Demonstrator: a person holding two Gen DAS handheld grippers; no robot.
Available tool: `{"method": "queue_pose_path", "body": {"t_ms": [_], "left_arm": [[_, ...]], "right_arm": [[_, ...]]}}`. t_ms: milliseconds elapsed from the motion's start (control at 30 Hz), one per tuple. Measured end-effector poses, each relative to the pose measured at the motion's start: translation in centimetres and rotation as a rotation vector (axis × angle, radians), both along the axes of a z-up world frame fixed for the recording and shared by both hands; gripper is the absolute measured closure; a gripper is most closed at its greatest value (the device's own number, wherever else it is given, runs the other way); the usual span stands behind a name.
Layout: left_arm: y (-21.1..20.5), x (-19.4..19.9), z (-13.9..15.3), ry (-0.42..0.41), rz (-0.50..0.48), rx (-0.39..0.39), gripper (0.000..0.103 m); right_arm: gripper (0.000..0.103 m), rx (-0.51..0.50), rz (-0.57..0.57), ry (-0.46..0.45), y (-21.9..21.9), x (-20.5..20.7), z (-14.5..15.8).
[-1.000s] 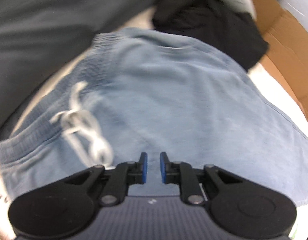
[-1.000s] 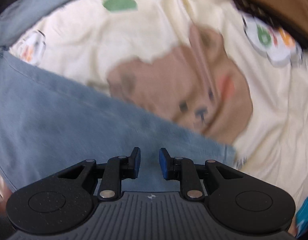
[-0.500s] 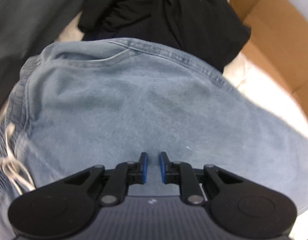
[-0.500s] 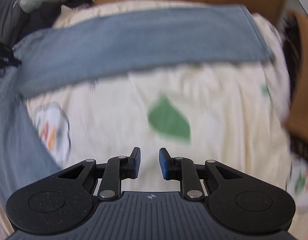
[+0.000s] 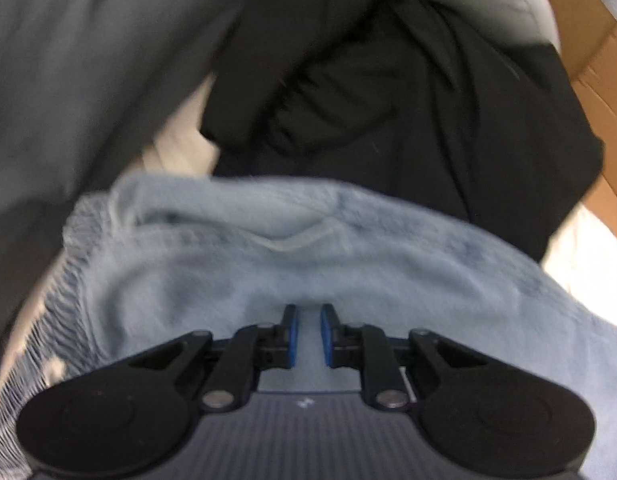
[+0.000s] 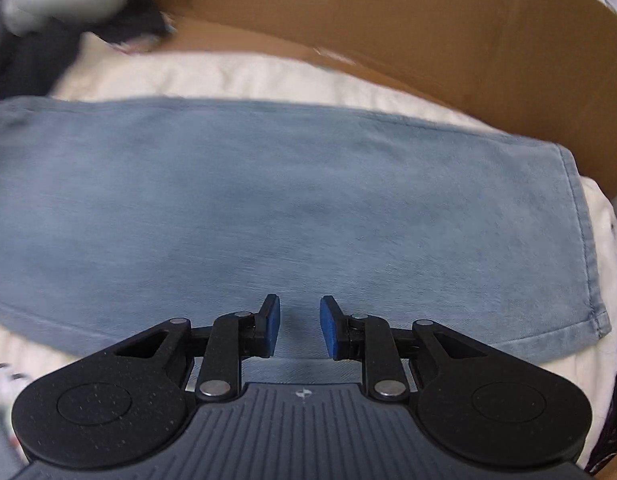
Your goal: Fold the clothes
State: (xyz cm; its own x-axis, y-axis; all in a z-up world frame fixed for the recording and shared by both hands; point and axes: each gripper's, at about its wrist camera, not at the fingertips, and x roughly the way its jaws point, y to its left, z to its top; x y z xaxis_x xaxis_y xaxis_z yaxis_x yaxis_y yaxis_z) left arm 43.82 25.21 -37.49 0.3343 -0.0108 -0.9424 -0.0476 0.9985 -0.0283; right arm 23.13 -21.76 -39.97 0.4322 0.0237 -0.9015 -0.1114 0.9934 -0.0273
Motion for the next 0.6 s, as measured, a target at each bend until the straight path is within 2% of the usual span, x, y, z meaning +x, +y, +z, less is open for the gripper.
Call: {"method": "queue_pose_path", "body": {"t_ms": [167, 400, 600], "left_arm": [[2.2, 0.5, 1.3, 0.006, 0.067, -0.021, 0.087], [5.4, -1.0, 4.6, -0.008, 0.074, -0.015, 0.086], [7.7, -1.8, 3.8, 0.029, 0.122, -0.048, 0.086]], "right_arm": [[0.074, 0.003, -0.048, 0.041, -1.1, 0.6, -1.1], [0.074, -0.033, -0.06, 0.067, -2.1, 0.9, -0.8], [0.074, -0.028, -0.086, 0.073, -3.4, 0.4, -1.1]]}}
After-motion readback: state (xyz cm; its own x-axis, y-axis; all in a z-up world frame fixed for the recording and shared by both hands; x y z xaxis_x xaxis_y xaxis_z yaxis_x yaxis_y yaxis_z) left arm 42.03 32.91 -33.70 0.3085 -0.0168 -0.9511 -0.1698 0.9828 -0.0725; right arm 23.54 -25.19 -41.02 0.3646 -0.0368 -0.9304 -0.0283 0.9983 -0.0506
